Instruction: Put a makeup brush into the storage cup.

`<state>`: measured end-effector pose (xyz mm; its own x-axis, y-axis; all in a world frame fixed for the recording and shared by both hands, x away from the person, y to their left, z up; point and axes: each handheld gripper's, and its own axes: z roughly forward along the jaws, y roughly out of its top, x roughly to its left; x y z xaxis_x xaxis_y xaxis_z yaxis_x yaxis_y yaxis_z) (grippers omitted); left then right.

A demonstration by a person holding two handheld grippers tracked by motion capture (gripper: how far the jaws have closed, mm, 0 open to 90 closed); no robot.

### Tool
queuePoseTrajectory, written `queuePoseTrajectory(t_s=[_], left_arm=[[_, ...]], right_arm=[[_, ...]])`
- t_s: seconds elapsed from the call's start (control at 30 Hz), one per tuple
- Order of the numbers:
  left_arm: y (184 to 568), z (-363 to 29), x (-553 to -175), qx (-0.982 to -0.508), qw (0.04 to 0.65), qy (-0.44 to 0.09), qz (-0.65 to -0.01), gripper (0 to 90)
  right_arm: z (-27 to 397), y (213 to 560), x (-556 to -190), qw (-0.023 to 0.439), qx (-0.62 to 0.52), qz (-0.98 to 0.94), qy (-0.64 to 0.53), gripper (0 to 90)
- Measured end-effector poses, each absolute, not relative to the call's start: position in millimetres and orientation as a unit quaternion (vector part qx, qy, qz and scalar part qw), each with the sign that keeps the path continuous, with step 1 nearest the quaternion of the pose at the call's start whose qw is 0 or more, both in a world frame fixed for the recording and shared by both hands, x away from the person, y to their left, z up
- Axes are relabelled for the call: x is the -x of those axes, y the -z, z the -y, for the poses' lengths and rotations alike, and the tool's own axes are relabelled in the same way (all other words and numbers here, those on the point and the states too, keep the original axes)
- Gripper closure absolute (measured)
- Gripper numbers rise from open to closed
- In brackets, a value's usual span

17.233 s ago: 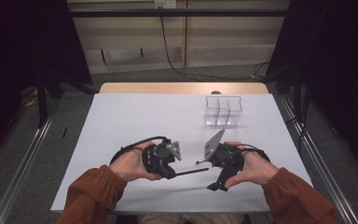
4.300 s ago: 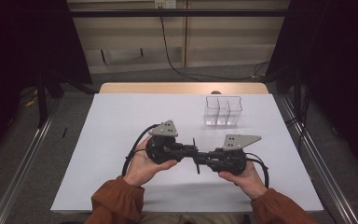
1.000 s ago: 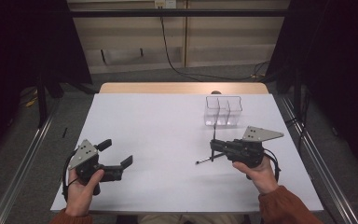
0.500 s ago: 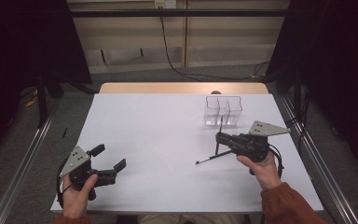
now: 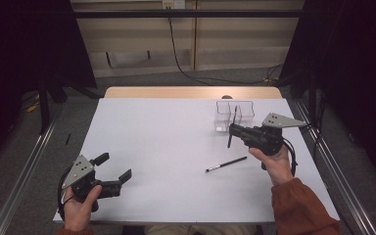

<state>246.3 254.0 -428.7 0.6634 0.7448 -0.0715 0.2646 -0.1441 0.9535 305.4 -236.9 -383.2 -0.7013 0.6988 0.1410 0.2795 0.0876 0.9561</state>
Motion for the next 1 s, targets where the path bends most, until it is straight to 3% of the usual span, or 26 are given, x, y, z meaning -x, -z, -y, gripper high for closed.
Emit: queuePoseTrajectory(t_s=[1.0], left_arm=[[429, -252, -246, -0.728, 0.551, -0.219, -0.344, 2.4]], right_arm=[[243, 345, -364, 0.227, -0.373, -0.693, -0.573, 84.1]])
